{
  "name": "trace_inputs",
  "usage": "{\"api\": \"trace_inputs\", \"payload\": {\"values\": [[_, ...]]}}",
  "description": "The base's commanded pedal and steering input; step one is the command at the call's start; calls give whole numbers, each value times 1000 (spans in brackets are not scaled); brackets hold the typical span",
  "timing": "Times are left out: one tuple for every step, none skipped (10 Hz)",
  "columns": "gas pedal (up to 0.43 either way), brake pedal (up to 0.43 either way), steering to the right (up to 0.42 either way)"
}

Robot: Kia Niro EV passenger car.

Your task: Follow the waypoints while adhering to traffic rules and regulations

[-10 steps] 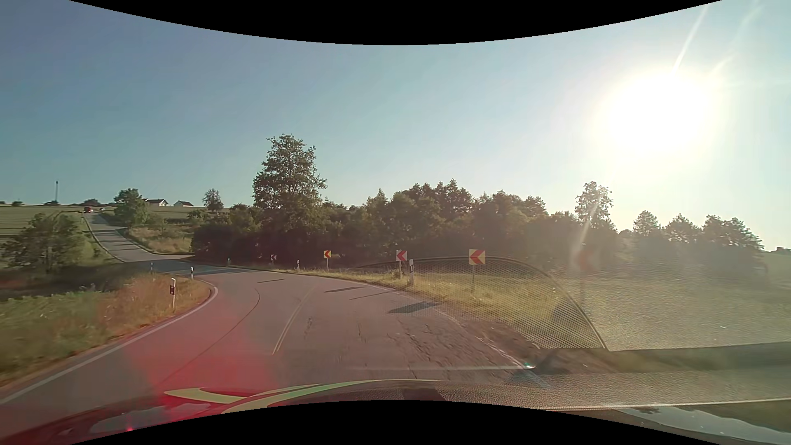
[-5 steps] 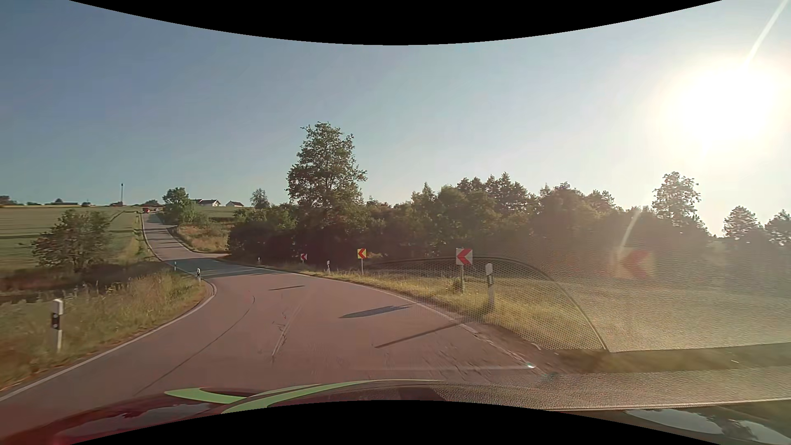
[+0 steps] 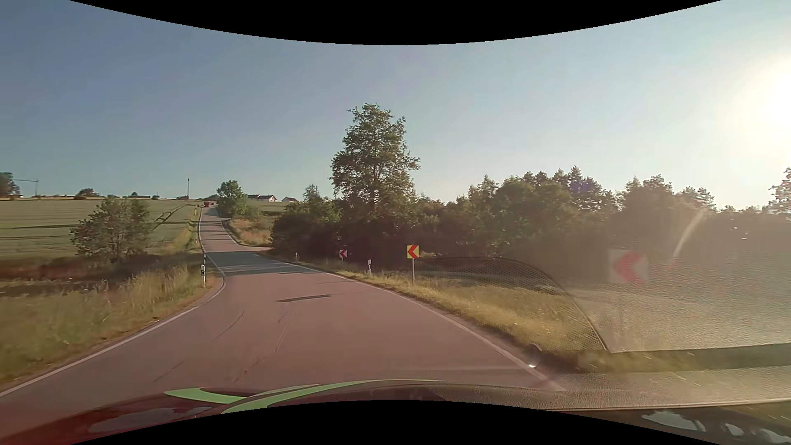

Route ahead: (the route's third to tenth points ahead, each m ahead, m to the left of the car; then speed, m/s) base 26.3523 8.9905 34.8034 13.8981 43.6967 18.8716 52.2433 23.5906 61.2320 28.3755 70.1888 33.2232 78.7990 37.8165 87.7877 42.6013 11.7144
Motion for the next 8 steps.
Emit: {"api": "trace_inputs", "payload": {"values": [[67, 0, -120], [79, 0, -117], [79, 0, -115], [87, 0, -112], [118, 0, -106], [118, 0, -104], [130, 0, -103], [150, 0, -102]]}}
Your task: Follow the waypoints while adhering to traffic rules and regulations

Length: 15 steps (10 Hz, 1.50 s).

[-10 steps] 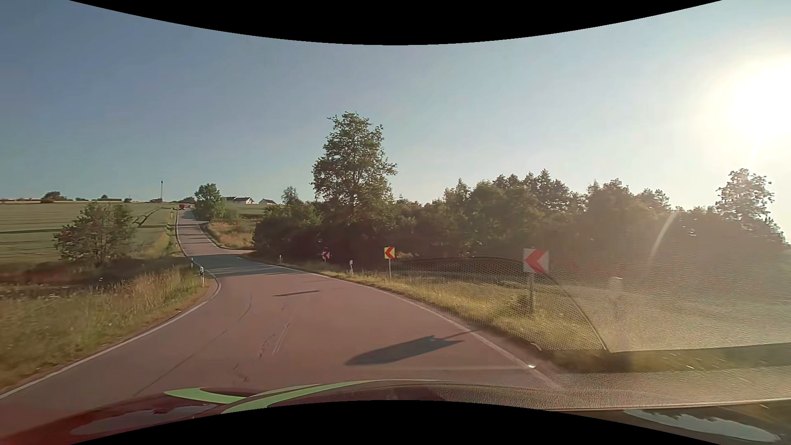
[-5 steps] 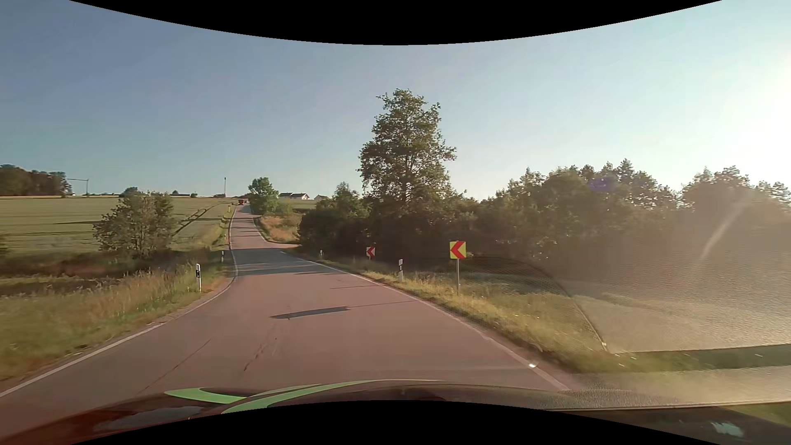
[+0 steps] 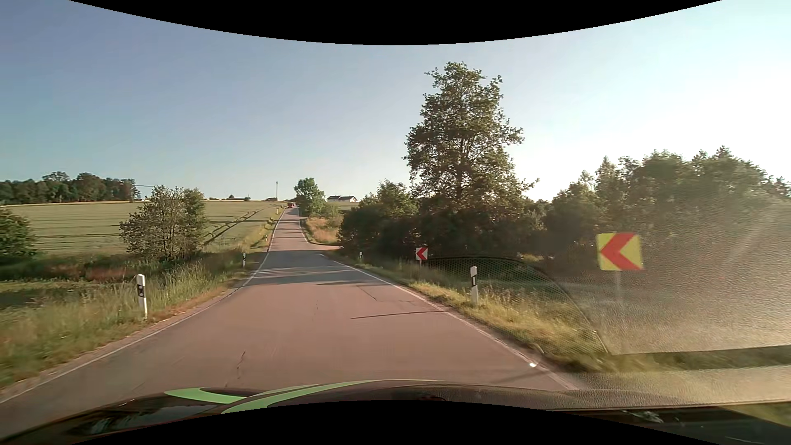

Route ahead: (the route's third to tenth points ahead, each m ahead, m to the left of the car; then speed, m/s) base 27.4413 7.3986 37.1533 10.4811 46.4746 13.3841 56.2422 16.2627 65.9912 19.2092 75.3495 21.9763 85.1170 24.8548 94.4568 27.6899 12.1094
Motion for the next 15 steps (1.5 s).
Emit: {"api": "trace_inputs", "payload": {"values": [[157, 0, -99], [157, 0, -94], [157, 0, -89], [177, 0, -86], [177, 0, -82], [177, 0, -79], [177, 0, -76], [177, 0, -72], [177, 0, -66], [177, 0, -62], [189, 0, -55], [189, 0, -48], [189, 0, -39], [197, 0, -28], [197, 0, -23]]}}
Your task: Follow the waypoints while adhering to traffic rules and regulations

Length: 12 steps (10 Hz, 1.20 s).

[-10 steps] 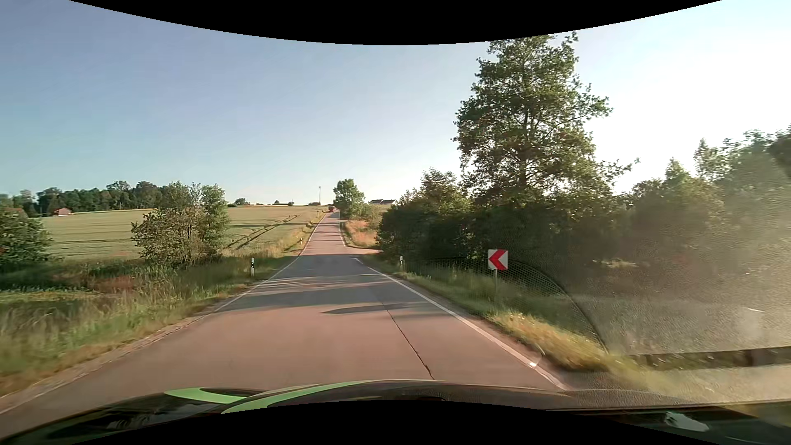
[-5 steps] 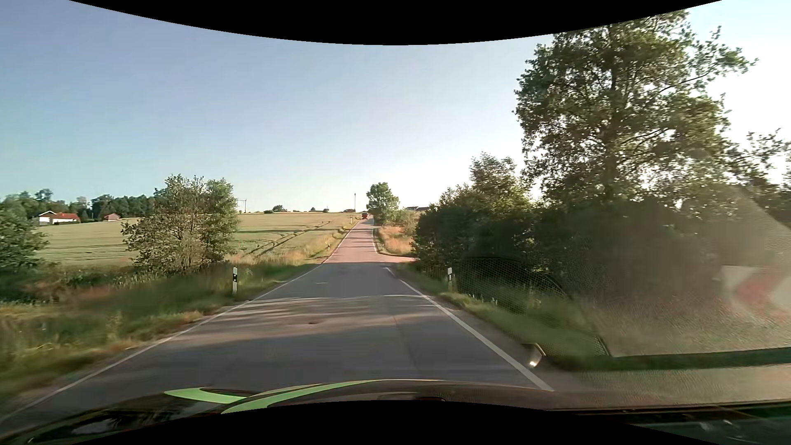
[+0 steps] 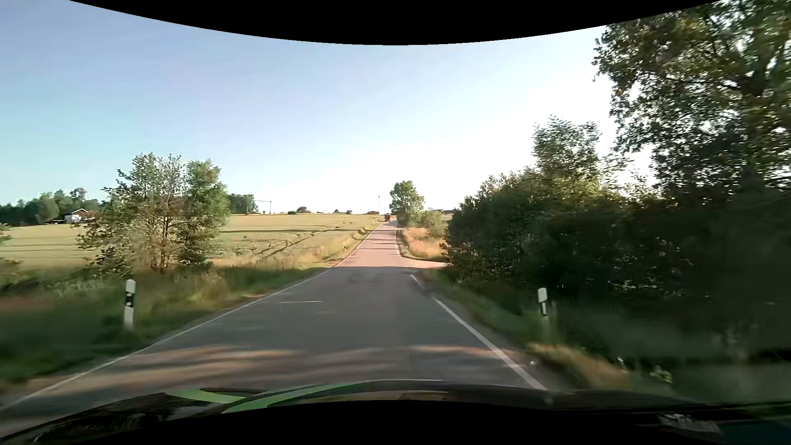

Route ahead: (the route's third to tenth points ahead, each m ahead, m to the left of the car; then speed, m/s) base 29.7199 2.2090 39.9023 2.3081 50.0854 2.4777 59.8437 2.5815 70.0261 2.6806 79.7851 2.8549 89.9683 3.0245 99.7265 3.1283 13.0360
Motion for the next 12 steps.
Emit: {"api": "trace_inputs", "payload": {"values": [[209, 0, -21], [220, 0, -21], [220, 0, -19], [220, 0, -17], [220, 0, -13], [228, 0, -10], [240, 0, -9], [248, 0, -3], [248, 0, -2], [260, 0, -2], [260, 0, -2], [260, 0, -2]]}}
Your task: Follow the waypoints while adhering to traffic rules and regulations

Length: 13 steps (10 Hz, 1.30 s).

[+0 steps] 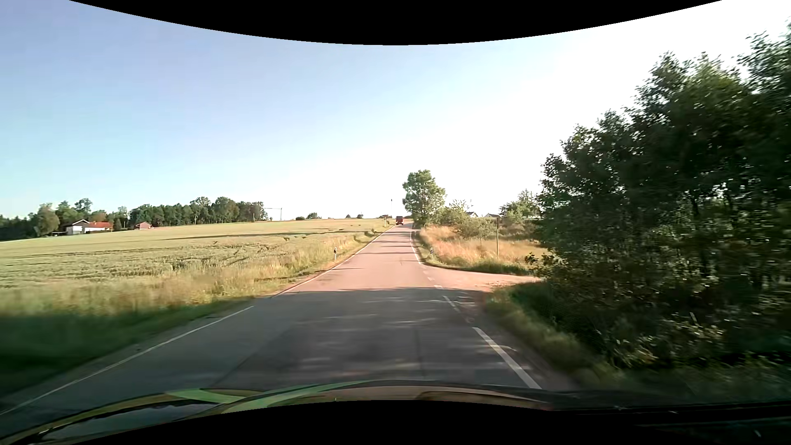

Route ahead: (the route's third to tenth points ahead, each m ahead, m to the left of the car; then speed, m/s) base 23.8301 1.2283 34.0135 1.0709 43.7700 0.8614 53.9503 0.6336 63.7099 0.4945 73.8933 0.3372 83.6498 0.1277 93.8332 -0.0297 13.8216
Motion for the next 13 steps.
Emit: {"api": "trace_inputs", "payload": {"values": [[268, 0, -2], [268, 0, -2], [280, 0, -2], [280, 0, -1], [280, 0, 1], [287, 0, 2], [287, 0, 3], [287, 0, 3], [287, 0, 3], [287, 0, 3], [287, 0, 3], [287, 0, 3], [287, 0, 3]]}}
